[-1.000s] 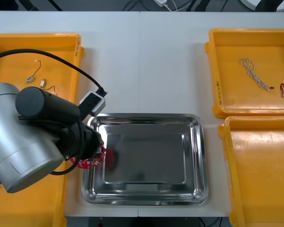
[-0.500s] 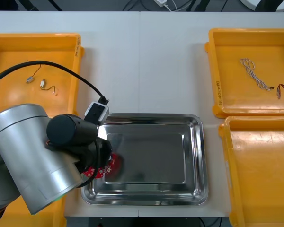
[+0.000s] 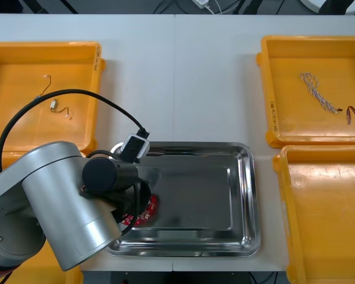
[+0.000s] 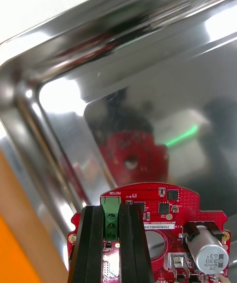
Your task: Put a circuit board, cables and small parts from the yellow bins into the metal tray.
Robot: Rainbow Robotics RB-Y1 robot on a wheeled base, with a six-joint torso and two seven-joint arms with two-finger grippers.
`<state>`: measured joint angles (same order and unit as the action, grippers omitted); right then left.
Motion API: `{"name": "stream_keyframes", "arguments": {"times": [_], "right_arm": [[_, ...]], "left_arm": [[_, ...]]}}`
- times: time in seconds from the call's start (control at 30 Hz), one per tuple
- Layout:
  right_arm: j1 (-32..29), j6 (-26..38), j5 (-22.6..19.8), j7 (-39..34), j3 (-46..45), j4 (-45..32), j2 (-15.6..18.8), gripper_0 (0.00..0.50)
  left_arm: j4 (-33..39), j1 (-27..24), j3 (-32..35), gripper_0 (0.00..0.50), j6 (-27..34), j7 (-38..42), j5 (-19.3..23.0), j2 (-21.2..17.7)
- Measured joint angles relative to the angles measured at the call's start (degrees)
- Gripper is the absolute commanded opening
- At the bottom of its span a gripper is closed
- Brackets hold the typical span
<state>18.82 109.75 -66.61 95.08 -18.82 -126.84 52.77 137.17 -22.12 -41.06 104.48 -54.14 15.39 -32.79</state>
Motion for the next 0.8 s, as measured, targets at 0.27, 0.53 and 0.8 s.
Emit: {"name": "stream_keyframes", "arguments": {"times": [0.27,0.53,0.8], "right_arm": [[0.0,0.0,-0.6,0.0,0.3,0.0,0.0,0.000],[0.0,0.0,-0.7,0.0,0.3,0.0,0.0,0.000],[0.0,0.0,-0.7,0.0,0.3,0.0,0.0,0.000]], "left_arm": [[-3.9,0.0,-2.3,0.000,-5.8,0.2,-2.7,0.3],[-4.5,0.1,-4.0,0.000,-6.9,0.2,-3.8,0.6],[-4.6,1.3,-5.9,0.000,-9.0,0.7,-4.8,0.6]]}}
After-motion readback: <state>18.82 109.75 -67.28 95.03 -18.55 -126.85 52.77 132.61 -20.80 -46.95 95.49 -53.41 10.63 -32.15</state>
